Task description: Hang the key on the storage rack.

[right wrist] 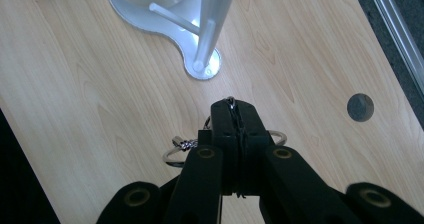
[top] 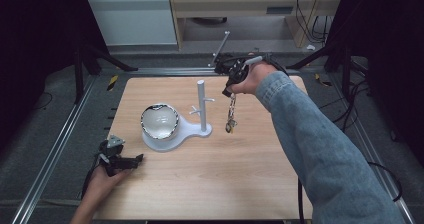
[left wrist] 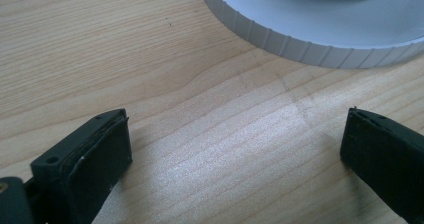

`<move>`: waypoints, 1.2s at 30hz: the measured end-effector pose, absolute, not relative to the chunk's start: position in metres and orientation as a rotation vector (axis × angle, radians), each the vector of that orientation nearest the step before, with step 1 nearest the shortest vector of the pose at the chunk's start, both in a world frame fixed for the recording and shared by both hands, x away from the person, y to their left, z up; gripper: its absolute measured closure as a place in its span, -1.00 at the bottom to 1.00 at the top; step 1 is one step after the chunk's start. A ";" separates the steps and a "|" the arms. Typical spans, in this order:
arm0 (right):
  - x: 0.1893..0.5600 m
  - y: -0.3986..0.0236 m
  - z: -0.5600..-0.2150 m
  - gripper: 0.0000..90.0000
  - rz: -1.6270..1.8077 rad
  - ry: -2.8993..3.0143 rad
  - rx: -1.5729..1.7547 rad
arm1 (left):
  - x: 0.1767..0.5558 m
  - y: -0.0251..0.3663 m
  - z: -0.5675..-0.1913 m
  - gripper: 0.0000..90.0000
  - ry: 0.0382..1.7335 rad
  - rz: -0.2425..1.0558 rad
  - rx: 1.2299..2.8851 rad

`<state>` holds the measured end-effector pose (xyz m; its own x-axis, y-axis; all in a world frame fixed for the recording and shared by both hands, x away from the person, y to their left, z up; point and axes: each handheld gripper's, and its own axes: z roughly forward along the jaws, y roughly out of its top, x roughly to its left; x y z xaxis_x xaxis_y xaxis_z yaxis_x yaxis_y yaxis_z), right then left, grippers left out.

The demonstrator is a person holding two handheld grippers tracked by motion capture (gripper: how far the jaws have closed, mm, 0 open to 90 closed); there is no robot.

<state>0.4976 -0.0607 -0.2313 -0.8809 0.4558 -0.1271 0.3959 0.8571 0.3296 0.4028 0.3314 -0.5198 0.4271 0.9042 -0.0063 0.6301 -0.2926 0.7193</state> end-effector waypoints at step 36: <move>0.508 -0.011 -0.242 0.98 0.478 2.918 0.538 | 0.403 0.331 -0.520 -1.00 1.290 0.540 2.031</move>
